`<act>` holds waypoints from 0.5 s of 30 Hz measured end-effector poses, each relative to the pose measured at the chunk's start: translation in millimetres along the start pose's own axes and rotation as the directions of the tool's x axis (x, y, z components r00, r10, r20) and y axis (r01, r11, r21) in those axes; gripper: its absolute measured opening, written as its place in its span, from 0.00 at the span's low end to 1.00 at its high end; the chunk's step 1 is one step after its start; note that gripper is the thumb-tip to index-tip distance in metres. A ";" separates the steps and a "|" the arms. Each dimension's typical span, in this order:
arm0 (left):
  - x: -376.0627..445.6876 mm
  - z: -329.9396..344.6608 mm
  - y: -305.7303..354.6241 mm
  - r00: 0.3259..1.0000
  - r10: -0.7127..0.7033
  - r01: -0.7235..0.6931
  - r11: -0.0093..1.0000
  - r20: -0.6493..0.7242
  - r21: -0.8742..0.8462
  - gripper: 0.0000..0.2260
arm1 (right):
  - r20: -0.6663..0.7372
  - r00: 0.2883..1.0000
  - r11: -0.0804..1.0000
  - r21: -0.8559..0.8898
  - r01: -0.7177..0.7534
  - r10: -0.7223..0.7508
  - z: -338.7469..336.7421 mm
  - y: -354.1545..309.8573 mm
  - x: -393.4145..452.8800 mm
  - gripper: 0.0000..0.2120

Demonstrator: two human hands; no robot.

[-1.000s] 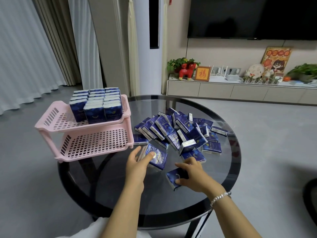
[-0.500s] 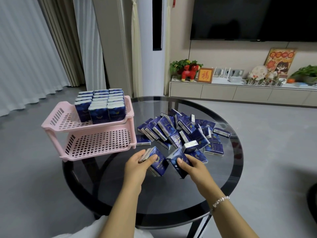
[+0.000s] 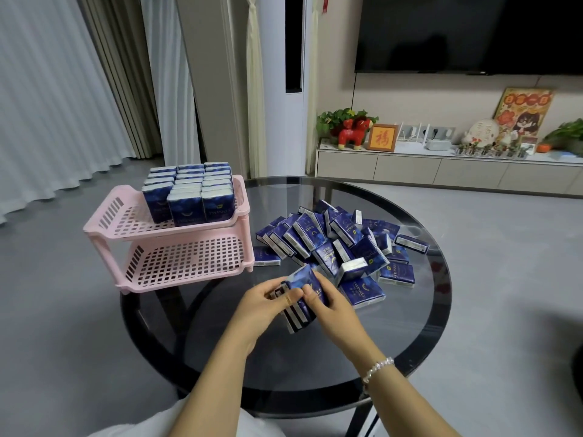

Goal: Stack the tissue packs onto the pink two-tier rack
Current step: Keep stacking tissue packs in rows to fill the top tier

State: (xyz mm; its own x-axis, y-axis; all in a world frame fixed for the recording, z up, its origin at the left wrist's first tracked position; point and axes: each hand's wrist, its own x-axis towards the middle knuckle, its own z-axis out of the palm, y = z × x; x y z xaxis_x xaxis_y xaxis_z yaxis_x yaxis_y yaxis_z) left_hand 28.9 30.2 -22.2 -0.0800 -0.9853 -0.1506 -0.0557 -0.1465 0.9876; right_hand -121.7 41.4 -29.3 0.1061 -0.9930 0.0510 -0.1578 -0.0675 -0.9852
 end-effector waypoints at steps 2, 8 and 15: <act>1.4 -3.3 -0.5 1.000 0.007 -0.006 0.999 -0.005 0.053 0.19 | 0.046 0.999 1.000 0.009 -0.010 0.010 1.3 2.1 0.8 0.16; 3.8 -41.0 0.2 0.990 0.015 -0.059 0.950 0.143 0.306 0.33 | 0.396 0.917 0.999 -0.038 -0.035 0.047 -12.7 3.6 12.9 0.30; -4.5 -53.0 -4.3 0.970 -0.004 -0.119 0.862 0.242 0.494 0.36 | 0.537 0.826 0.910 -0.406 0.078 0.169 -12.4 -20.3 30.6 0.37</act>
State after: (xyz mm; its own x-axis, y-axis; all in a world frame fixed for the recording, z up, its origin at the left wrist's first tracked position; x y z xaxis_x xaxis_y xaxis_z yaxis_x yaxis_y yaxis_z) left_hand 82.3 30.7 -23.5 -0.3184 -0.9342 -0.1609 -0.5296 0.0345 0.8475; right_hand -127.4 11.1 -5.7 0.5884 -0.7801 -0.2126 -0.5344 -0.1780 -0.8263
